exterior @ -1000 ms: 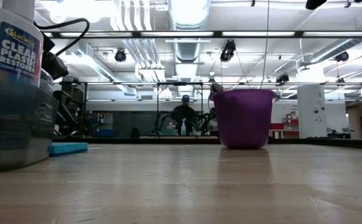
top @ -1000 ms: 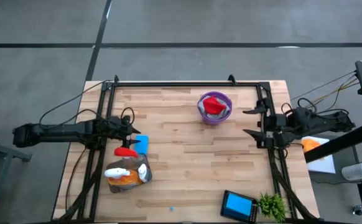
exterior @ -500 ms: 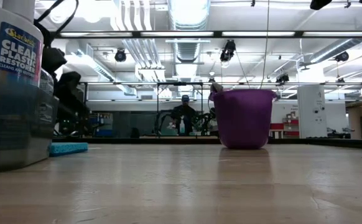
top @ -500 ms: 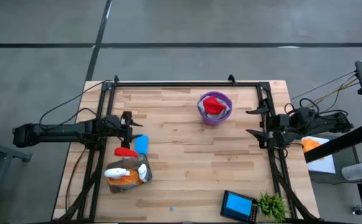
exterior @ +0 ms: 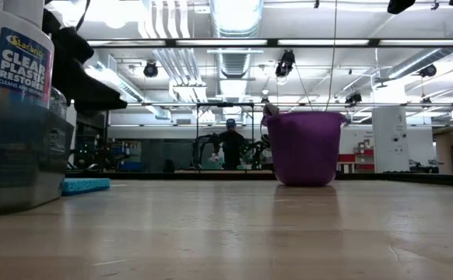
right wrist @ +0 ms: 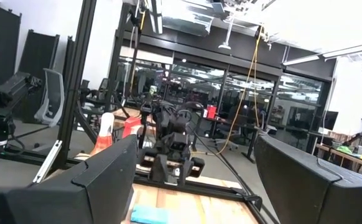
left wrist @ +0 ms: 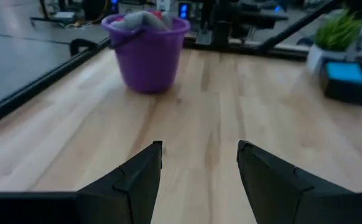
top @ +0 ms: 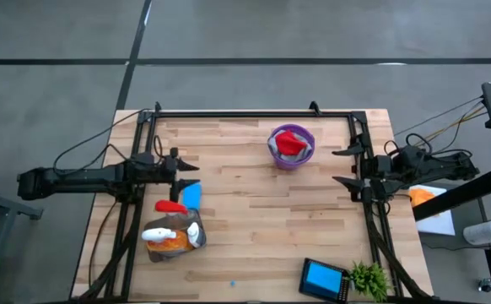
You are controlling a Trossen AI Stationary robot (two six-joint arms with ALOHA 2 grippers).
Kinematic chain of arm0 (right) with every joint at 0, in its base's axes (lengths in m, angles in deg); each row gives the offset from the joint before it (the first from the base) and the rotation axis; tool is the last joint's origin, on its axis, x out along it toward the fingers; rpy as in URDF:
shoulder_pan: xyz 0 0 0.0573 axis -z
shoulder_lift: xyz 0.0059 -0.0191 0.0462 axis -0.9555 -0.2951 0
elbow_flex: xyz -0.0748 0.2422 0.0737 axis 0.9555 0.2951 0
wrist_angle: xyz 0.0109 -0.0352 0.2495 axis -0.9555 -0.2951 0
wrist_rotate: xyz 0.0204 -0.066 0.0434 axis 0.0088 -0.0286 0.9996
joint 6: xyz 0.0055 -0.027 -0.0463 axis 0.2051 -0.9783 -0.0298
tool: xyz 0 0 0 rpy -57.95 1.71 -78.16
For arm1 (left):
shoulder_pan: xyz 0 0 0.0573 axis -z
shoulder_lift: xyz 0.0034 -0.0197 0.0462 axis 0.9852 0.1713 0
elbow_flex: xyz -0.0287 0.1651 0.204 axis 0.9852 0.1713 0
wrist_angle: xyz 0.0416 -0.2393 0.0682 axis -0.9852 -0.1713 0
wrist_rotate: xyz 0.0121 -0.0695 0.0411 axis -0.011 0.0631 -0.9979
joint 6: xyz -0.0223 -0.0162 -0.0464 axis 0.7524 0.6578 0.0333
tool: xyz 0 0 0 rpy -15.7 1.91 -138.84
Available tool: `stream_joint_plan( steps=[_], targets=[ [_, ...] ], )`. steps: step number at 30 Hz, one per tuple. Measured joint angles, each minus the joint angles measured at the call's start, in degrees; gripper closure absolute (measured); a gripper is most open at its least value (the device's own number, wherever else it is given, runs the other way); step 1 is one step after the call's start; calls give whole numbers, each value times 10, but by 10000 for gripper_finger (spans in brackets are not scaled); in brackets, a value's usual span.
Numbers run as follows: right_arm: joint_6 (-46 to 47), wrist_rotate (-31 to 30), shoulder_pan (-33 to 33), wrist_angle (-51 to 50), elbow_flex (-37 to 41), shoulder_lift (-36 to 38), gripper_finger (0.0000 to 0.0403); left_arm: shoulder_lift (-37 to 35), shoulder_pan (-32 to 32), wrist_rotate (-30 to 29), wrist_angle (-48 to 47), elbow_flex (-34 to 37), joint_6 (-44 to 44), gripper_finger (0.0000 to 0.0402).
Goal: Pick & Place Kitchen Items
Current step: Put the light blue sponge into the black bin
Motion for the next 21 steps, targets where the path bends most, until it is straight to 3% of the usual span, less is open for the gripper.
stream_joint_plan(
  steps=[11, 16, 21],
  targets=[
    [-5, -1, 0, -6, 0, -42, 90, 0, 0, 23, 10, 0, 13, 187],
    [-19, -3, 0, -5, -4, -73, 90, 4, -1, 18, 7, 0, 142, 187],
    [-20, -5, 1, -4, -19, -98, 90, 4, -1, 7, 32, 0, 194, 187]
  ],
)
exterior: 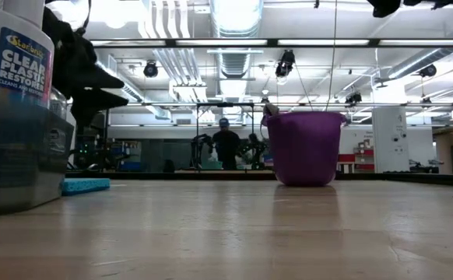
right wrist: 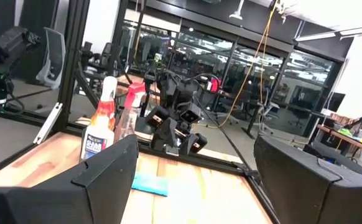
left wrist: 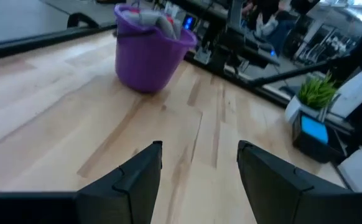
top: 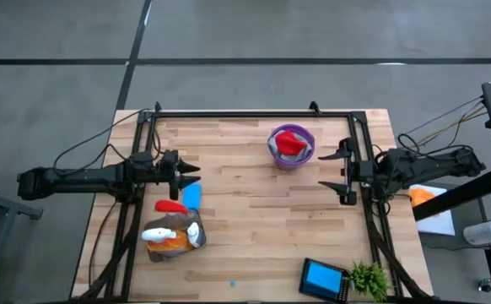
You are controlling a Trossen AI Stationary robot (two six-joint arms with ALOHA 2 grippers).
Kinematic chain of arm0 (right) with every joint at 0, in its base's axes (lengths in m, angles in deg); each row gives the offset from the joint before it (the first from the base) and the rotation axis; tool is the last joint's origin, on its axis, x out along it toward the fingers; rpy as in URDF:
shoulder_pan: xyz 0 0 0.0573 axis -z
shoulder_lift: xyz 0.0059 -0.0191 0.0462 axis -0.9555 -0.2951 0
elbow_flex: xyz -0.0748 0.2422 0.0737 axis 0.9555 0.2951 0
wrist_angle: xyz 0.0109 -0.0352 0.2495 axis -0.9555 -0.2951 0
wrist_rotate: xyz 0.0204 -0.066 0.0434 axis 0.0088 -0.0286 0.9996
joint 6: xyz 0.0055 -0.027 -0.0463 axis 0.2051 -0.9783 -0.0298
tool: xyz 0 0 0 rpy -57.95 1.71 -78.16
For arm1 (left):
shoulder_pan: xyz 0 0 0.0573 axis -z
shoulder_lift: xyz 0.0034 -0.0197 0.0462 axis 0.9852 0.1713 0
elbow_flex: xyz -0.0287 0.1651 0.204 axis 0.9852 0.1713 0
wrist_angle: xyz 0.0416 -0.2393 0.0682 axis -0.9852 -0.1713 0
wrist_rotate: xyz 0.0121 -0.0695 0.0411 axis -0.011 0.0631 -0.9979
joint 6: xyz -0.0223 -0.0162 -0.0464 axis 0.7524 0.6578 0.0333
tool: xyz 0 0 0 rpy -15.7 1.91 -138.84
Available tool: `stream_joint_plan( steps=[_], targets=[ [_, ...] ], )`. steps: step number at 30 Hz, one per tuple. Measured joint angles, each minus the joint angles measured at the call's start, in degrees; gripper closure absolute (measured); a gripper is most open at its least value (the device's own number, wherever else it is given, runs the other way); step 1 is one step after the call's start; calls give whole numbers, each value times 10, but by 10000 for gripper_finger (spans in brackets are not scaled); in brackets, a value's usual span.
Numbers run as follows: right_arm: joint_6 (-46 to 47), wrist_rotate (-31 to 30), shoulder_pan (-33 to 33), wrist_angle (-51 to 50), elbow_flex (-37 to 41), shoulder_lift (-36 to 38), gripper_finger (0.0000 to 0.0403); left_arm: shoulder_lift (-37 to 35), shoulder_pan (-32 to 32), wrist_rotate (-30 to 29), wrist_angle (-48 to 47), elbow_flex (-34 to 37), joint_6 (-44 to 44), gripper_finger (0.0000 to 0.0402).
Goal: Pick & Place Kitchen Items
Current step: Put the light blue sponge into the black bin
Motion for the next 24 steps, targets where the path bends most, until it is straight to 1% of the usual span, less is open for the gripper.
stream_joint_plan(
  steps=[4, 13, 16, 24],
  targets=[
    [1, 0, 0, 0, -3, -9, 90, 0, 0, -1, 7, 0, 6, 187],
    [1, 0, 0, -1, -3, -11, 90, 0, 0, -2, -13, 0, 94, 187],
    [1, 0, 0, -1, -4, -11, 90, 0, 0, -24, -11, 0, 123, 187],
    [10, 0, 0, -9, -8, -11, 90, 15, 0, -30, -13, -14, 178, 188]
  ],
)
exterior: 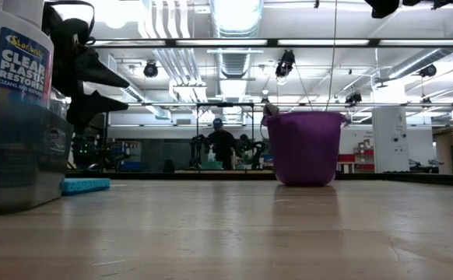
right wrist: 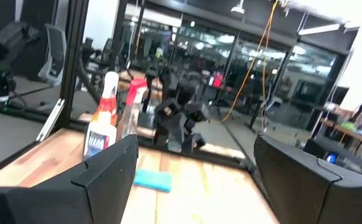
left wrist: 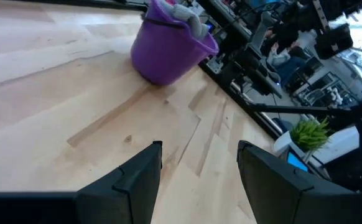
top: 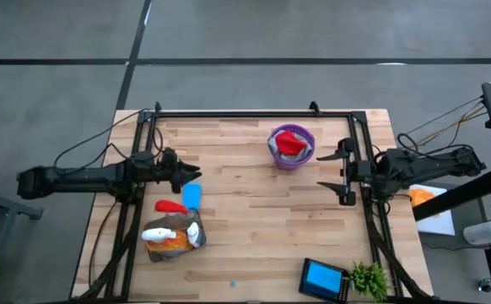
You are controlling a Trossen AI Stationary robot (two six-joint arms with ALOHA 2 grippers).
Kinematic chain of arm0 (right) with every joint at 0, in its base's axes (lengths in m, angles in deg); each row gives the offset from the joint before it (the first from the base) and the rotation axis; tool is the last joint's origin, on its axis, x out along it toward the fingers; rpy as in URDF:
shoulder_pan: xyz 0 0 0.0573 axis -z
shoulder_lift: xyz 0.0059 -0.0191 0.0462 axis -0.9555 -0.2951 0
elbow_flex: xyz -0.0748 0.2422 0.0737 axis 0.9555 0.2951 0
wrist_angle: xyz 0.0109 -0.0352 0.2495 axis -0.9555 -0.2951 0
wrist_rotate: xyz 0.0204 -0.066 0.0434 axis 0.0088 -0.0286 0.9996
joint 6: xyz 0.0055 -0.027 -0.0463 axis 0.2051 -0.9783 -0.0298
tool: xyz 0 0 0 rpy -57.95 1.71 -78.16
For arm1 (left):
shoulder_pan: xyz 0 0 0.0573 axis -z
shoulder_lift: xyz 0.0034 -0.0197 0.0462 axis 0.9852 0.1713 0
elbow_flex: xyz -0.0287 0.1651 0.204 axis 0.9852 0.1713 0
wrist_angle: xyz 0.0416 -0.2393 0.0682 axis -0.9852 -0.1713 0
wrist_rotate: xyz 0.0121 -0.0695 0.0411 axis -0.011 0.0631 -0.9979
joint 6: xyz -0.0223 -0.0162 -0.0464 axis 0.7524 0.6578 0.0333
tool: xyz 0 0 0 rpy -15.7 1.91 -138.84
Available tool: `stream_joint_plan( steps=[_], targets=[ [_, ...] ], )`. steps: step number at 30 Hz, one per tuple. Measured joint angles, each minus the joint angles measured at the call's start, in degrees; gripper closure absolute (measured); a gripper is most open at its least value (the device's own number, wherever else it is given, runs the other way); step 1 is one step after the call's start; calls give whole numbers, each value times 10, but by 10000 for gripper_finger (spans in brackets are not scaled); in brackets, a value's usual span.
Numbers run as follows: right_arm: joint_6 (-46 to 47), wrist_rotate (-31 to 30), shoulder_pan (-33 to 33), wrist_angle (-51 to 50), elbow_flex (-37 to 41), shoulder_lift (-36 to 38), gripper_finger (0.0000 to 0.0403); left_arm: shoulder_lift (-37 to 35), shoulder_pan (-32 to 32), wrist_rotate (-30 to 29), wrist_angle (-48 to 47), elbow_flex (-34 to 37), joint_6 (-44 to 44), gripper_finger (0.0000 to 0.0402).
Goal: Pick & Place Kitchen Items
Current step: Put the light blue sponge into the black bin
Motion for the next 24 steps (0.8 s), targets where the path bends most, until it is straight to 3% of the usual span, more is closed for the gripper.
stream_joint_plan(
  steps=[10, 14, 17, 24],
  targets=[
    [21, 0, 0, -48, 19, -28, 90, 43, -1, 9, 0, -7, 96, 188],
    [-2, 0, 0, -8, 47, -46, 90, 61, -11, 64, 2, -18, 72, 188],
    [-39, 0, 1, 37, 69, -58, 90, 71, -12, 69, 9, -25, 35, 188],
    [-101, -29, 13, 48, 70, -62, 90, 119, -11, 61, -48, -81, 71, 187]
  ],
)
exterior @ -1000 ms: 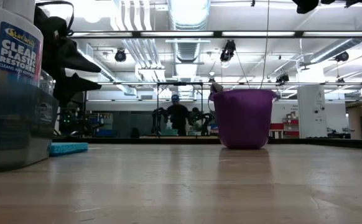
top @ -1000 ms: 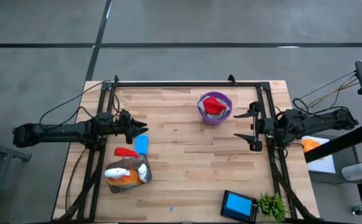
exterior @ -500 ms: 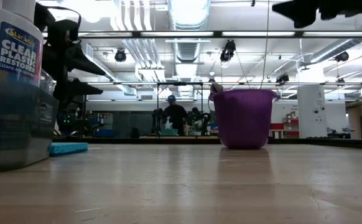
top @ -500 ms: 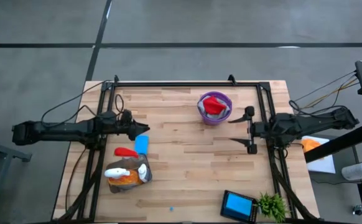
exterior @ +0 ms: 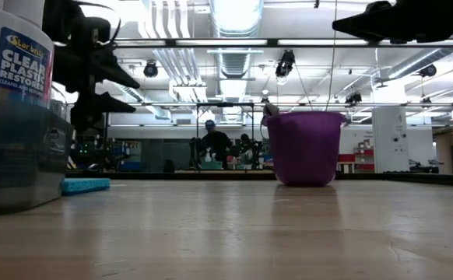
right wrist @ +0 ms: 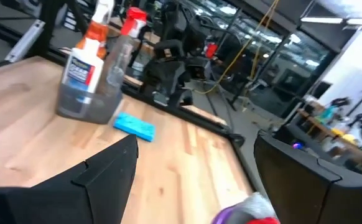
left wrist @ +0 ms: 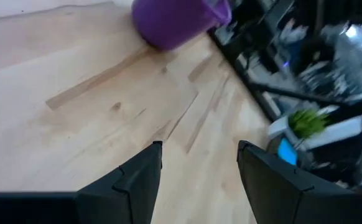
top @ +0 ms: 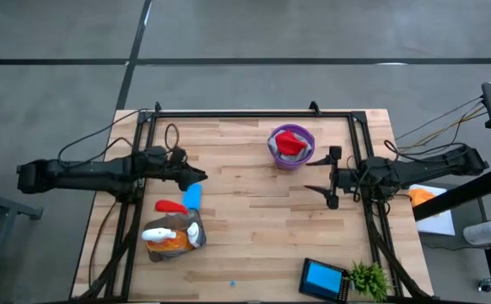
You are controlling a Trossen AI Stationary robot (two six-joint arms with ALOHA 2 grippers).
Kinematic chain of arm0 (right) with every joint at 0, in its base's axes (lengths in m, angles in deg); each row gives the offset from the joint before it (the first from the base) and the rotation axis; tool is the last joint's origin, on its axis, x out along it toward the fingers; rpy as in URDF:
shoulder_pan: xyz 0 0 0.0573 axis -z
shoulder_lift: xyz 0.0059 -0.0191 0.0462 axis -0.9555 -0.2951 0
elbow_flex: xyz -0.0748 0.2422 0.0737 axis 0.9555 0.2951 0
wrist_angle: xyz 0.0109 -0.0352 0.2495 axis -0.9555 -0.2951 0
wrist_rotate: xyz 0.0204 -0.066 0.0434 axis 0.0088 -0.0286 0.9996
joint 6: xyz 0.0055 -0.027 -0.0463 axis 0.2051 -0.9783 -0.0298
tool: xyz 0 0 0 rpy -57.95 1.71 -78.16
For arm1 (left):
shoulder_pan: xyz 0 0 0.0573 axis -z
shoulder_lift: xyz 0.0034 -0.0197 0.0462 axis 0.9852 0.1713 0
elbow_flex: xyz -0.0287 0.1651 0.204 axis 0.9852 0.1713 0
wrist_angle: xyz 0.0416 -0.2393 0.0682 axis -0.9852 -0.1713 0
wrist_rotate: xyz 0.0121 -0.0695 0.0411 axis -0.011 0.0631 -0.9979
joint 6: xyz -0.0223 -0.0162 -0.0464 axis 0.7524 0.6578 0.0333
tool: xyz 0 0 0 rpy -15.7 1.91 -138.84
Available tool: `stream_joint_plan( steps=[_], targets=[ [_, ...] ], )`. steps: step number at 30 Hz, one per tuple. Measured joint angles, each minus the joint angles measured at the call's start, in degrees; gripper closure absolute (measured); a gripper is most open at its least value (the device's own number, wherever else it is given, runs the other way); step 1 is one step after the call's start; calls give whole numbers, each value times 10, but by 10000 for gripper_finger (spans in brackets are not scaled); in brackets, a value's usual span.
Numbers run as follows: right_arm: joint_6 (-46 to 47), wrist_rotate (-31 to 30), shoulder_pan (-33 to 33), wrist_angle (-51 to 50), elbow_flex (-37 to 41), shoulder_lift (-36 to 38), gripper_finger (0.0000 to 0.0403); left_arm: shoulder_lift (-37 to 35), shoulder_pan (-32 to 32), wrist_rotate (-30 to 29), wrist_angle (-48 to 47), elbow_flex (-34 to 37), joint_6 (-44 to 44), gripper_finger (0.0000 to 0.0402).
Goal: Pick & Place Kitchen Items
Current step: Put the light blue sponge into the black bin
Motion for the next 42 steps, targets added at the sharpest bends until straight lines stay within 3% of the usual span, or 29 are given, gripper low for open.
stream_joint_plan(
  steps=[5, 15, 23, 34, 42],
  targets=[
    [-17, -3, 8, -7, -3, 11, 90, 52, 4, -2, -92, -72, -74, 173],
    [-14, -29, 11, -69, -3, 29, 90, 203, 4, -15, -275, -241, -201, 60],
    [-13, -44, 11, -79, -3, 28, 90, 352, 4, -20, -452, -349, -253, 51],
    [-13, -46, 11, -83, -3, 26, 90, 444, 3, -27, -525, -374, -313, 51],
    [-13, -46, 11, -83, -3, 20, 90, 461, 3, -111, -565, -374, -337, 51]
  ],
)
